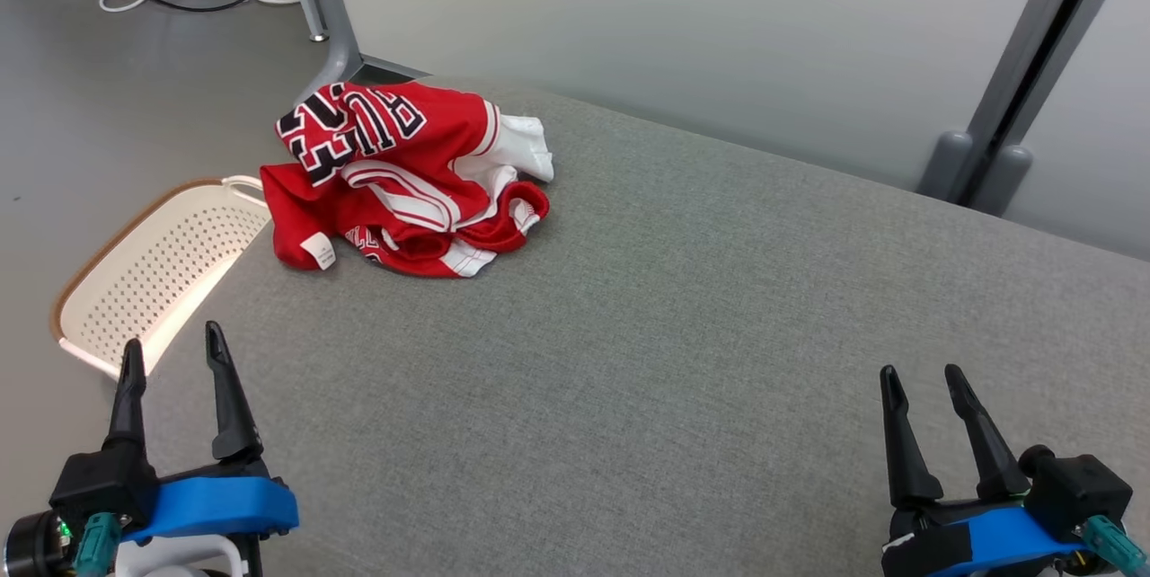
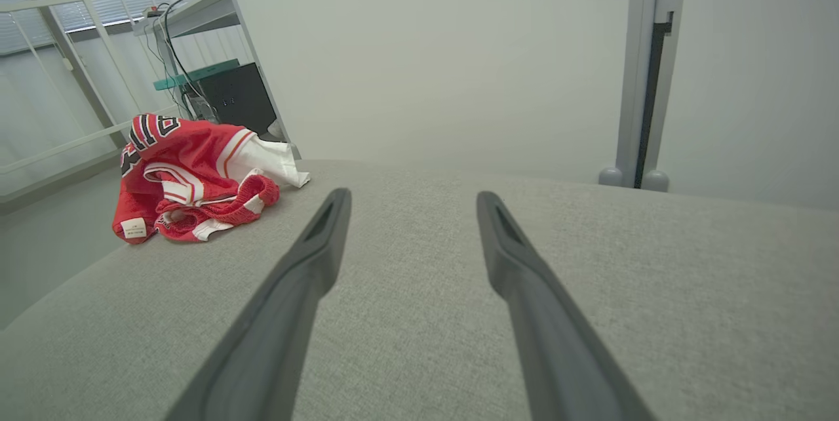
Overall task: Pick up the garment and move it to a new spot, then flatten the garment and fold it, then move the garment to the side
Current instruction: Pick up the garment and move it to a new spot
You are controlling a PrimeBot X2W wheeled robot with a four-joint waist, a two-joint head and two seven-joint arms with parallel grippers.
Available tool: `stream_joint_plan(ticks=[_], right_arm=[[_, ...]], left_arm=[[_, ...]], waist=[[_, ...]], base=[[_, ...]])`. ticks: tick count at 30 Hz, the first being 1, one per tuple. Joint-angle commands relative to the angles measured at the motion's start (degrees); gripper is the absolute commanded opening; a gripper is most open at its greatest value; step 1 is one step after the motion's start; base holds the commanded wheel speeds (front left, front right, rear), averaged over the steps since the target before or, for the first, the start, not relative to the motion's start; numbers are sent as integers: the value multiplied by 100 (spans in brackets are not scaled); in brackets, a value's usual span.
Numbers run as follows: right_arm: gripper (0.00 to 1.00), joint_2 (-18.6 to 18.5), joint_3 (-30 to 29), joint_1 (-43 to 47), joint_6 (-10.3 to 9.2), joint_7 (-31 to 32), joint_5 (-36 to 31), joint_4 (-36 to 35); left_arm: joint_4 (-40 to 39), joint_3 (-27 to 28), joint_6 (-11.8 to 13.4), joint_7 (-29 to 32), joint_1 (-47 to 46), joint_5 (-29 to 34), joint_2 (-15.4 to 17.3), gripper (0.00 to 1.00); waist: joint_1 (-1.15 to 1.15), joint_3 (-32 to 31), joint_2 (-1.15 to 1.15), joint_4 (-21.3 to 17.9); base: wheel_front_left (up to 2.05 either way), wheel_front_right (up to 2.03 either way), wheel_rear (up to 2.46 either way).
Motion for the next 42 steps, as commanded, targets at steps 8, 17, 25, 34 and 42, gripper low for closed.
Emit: stream_joint_plan(ticks=[8,17,25,34,42], right_arm=[[100,-34,36,-21,13,-3,-48,-10],[100,-35,62,-67,13,-2,-157,-84],[100,-35,72,-352,13,-2,-583,-488],[100,-140,-96,-606,12,-1,-965,-1141],[100,-236,-334,-598,12,95,-1000,-1652]], left_arm=[[-161,189,-14,-27,182,34,-3,100],[-124,361,-69,-27,-161,-131,-15,100],[166,699,-236,-22,-1437,-257,451,100],[1170,1020,-437,-23,-3061,-442,1340,100],[2880,838,-633,369,-4037,-596,1925,100]], waist=[[0,46,0,151],[0,159,0,-153],[0,821,0,-731],[0,1734,0,-1463],[0,2307,0,-1813]], base=[[0,0,0],[0,0,0],[0,0,0],[0,0,0],[0,0,0]])
